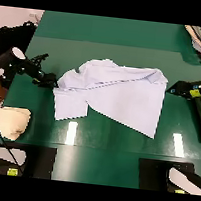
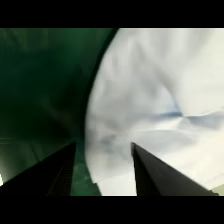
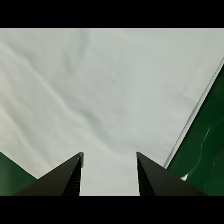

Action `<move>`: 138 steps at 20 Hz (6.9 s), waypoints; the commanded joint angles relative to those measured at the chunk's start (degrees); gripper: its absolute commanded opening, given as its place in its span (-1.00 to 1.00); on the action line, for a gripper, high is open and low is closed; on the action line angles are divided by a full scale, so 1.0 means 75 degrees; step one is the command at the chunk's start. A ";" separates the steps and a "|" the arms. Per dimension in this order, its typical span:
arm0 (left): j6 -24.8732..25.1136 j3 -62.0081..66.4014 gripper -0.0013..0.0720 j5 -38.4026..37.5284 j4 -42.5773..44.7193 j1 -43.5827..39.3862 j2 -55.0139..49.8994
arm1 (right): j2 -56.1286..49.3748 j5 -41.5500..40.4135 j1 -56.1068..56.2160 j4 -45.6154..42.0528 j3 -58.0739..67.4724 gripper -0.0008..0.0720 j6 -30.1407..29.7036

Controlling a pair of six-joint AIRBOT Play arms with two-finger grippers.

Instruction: Fold the shirts.

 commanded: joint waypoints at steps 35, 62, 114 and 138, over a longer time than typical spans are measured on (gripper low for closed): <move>0.0055 0.0356 -0.91 0.0793 -0.0093 -0.0277 0.4287 | 0.2830 -0.1023 -0.0530 0.0530 -0.1874 -0.93 0.0662; -0.1102 0.2165 -0.91 -0.0443 -0.0210 -0.0300 0.4232 | -0.0717 0.1268 -0.0283 -0.1609 0.4581 -0.93 0.0230; -0.0507 -0.6274 0.50 0.0784 -0.1629 -0.0079 0.5330 | 0.0982 -0.1390 -0.0551 -0.1169 -0.1271 -0.04 0.0396; 0.0184 -0.5863 -0.91 0.0956 -0.2777 -0.0079 0.5316 | 0.0982 0.0061 -0.3523 -0.0096 -0.3745 0.32 -0.0428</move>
